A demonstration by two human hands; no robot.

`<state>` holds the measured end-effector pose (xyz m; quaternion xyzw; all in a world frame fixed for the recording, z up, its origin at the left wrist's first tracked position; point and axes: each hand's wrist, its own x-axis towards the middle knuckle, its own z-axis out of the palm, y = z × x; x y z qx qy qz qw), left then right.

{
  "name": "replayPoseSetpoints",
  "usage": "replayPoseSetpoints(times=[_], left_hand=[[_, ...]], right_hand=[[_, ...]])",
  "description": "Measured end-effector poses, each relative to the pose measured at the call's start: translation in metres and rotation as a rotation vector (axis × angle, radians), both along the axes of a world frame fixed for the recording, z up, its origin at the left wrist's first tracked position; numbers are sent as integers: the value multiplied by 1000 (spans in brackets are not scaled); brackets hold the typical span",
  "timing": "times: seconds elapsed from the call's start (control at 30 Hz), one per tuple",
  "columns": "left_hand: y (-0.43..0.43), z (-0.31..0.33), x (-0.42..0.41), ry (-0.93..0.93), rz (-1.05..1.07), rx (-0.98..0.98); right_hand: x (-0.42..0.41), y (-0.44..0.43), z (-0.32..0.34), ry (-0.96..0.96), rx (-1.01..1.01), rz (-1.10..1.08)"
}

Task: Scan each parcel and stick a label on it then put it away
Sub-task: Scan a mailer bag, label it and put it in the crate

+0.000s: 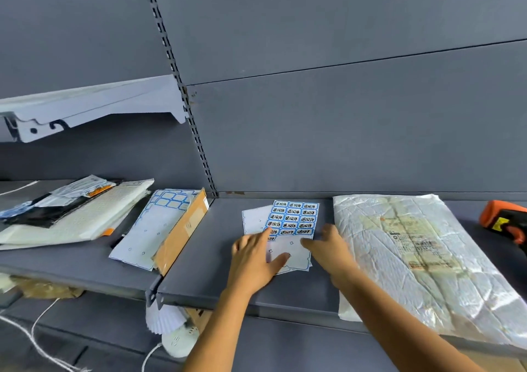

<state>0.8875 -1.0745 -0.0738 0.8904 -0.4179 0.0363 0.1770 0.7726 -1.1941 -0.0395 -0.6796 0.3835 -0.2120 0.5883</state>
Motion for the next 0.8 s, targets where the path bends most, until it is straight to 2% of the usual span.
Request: replayPoseSetpoints(times=[0.1,0.2,0.3,0.37,0.5,0.7,0.8], left_hand=[[0,0,-1,35,-9,-56],[0,0,-2,79,-57,-127],[0,-1,-3,309,-82,-319],[-1,-3,-4,372,-72,-446],[-3,0,-10,274,-132,-494],[7,5,-6,498,-98,-648],[10,5,-3,692,-56,-713]], right_hand=[[7,-1,-4,-217,202,-44],[6,-4,-8,-271,276,28],[1,-7,-13,-343,241,173],[-1,-8,-19,-390,215,218],[-1,-6,-24,-418,155,168],[0,-7,-27,-466,184,132],[0,-8,-29,-484,188,140]])
